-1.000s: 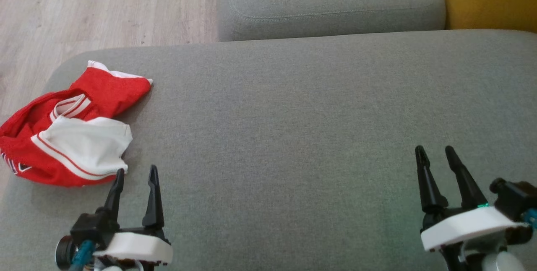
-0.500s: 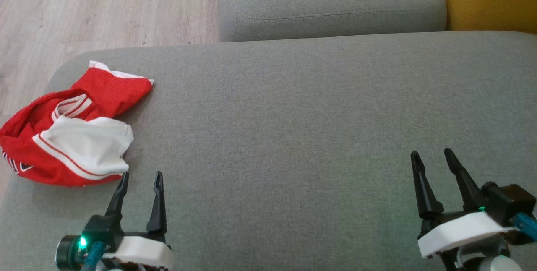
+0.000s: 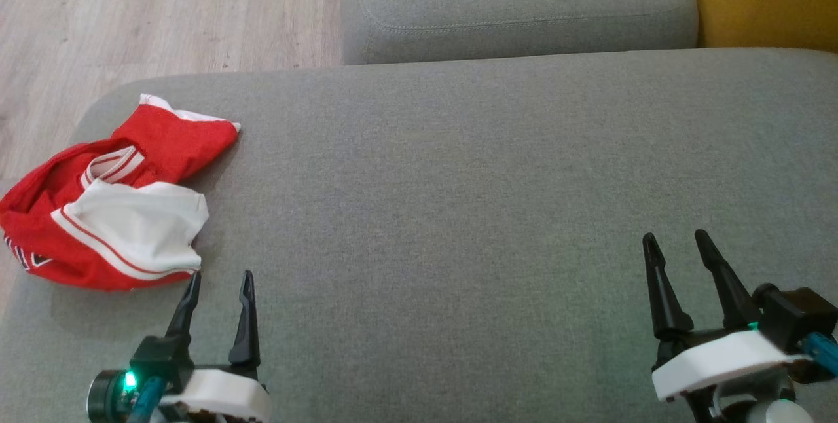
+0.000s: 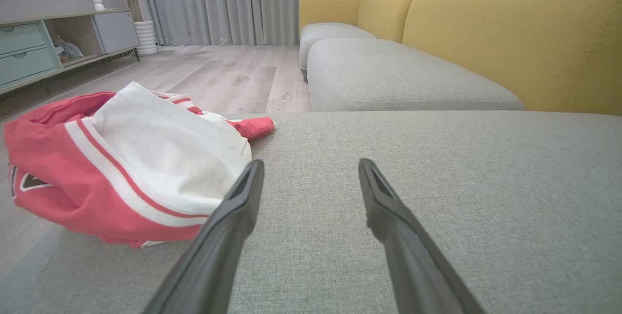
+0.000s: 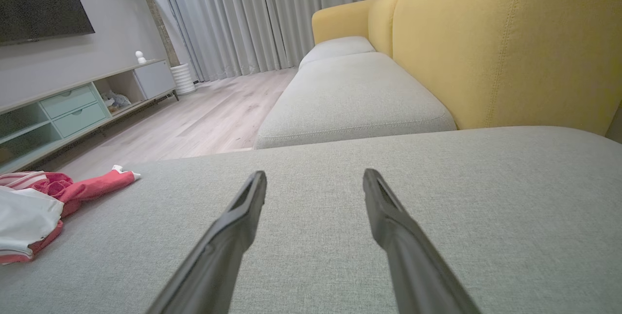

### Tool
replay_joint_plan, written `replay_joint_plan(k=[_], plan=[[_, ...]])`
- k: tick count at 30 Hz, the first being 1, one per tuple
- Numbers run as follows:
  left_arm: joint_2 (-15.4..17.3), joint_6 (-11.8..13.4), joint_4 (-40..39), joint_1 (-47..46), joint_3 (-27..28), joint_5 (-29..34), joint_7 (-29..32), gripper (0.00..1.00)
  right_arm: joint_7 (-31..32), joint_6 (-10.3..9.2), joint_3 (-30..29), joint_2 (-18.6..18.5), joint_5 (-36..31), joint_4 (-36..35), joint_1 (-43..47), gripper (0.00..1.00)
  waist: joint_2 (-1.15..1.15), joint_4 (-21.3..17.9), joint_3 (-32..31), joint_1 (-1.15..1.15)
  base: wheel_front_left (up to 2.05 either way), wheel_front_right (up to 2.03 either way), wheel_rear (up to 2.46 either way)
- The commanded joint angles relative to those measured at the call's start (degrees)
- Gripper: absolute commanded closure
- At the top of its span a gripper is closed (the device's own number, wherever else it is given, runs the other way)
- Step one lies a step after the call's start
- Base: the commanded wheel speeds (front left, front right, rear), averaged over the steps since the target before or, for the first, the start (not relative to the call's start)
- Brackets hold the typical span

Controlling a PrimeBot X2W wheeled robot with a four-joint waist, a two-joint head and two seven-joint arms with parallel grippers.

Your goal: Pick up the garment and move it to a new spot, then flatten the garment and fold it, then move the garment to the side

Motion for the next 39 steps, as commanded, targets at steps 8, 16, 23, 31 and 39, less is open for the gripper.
replay_joint_plan(k=[8,16,23,31,39], plan=[[1.1,0.7,-1.2,-1.7,1.6,-0.5,0.3,0.0,0.5,-0.04,0.7,-0.3,-0.3,-1.9,-1.0,0.0,0.0,0.6,0.2,0.0,0.0,0.0,0.0],[1.2,2.0,-2.1,-3.9,1.8,-0.2,-0.4,0.0,0.4,-0.04,0.3,-0.3,-1.1,-3.6,-2.0,0.0,0.0,4.8,2.1,0.0,0.0,0.0,0.0],[0.4,2.8,-1.7,-6.2,2.5,-0.9,-2.5,0.0,1.1,-0.04,1.5,-0.4,-1.1,-5.0,-2.7,0.0,0.0,12.4,3.5,0.0,0.0,0.0,0.0],[-0.4,3.4,-1.0,-7.1,3.9,-2.0,-4.3,0.0,1.7,-0.04,3.3,-1.2,-1.1,-6.6,-3.6,0.0,0.0,20.6,4.2,0.0,0.0,0.0,0.0],[-1.5,2.9,-2.9,-6.8,6.5,-2.4,-4.8,0.0,2.6,-0.04,4.3,-2.3,-1.0,-7.8,-4.2,0.0,0.0,26.0,5.0,0.0,0.0,0.0,0.0]])
